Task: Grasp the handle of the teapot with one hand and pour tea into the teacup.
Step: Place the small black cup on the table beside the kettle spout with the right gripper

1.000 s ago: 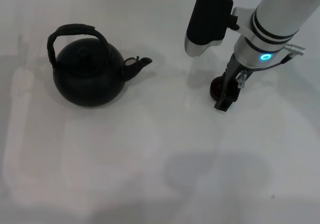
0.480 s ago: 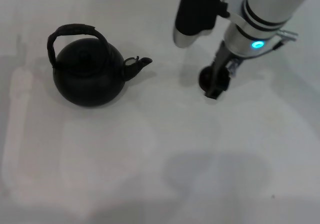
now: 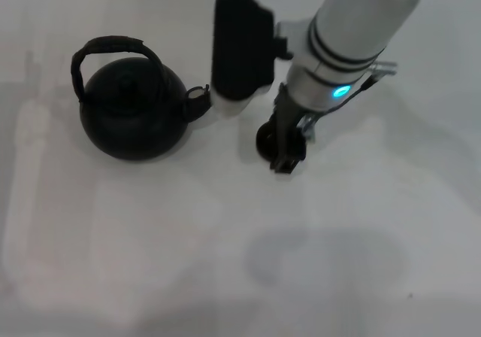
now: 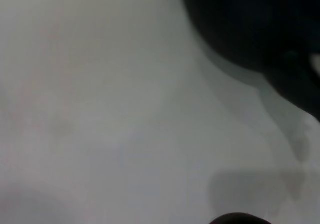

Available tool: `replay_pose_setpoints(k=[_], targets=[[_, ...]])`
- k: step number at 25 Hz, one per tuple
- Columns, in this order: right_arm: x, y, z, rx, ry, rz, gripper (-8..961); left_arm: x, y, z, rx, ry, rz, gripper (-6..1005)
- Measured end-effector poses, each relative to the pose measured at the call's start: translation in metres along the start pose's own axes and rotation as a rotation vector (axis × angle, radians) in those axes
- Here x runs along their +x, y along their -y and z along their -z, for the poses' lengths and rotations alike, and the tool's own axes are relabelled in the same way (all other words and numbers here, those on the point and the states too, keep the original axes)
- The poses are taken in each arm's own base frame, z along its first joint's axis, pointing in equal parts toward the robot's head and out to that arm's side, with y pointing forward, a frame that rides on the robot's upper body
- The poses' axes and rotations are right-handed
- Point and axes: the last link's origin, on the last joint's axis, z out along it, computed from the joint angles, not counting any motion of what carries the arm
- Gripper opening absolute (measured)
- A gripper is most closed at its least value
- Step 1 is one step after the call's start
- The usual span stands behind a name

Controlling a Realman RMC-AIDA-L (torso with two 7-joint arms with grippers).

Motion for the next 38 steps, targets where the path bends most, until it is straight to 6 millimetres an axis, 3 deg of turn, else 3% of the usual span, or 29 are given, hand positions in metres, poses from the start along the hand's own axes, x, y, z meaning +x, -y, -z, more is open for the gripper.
replay_pose_setpoints(k=[8,24,38], targets=[[-0.013,-0.012,-0.005,-0.028,0.044,0.053,744,0.0,0.0,0.0,0.001,0.001,-0.001,682],[-0.005,-0.021,-0.02,-0.058,0.014,0.064,756,-0.003,0.001,0.004,0.003,0.007,0.002,681],[-0.004,-0.02,-0.021,-0.058,0.01,0.062,766,-0.003,-0.002,0.003,-0.006,0.008,0.002,682]])
